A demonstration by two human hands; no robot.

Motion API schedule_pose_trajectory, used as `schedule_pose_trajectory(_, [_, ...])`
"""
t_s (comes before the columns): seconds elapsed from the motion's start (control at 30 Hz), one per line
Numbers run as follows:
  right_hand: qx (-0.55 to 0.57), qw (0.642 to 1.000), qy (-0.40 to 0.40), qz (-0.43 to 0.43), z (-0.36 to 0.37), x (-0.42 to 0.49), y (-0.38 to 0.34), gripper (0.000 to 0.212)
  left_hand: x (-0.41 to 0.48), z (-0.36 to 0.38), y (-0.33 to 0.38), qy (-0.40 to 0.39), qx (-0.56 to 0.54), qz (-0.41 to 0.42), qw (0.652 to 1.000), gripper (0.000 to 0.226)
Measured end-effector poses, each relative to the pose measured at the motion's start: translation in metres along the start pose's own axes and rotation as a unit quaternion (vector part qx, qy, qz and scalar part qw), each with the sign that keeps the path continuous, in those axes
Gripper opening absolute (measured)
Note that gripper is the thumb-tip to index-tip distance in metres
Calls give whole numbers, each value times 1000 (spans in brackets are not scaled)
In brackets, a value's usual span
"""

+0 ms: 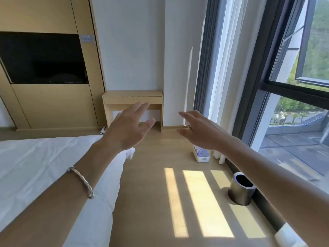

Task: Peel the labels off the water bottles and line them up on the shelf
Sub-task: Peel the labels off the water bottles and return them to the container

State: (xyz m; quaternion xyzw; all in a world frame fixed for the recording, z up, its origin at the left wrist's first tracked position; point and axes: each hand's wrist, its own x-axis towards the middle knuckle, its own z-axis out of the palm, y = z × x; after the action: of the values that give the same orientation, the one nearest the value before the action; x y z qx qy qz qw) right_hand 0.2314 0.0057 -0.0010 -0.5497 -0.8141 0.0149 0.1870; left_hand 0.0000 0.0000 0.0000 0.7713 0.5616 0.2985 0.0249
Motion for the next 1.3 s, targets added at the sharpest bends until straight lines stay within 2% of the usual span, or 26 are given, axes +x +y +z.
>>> schedule_pose_trajectory(0.23, [-30,1000,4,0,21,100,-39,64,61,-26,-95,18,0,-4,1000,60])
schedule_pose_trajectory(0.5, [-26,1000,-16,9,65,175,-55,63,111,-13,-167,-21,7,-18,1000,57])
schedule_pose_trajectory(0.87, [-2,999,-9,50,108,271,13,62,216,57,-208,-72,7,-4,997,57])
schedule_pose_trajectory(1.3, [38,999,-8,0,136,494,122,61,412,111,-265,-39,51,-35,997,55])
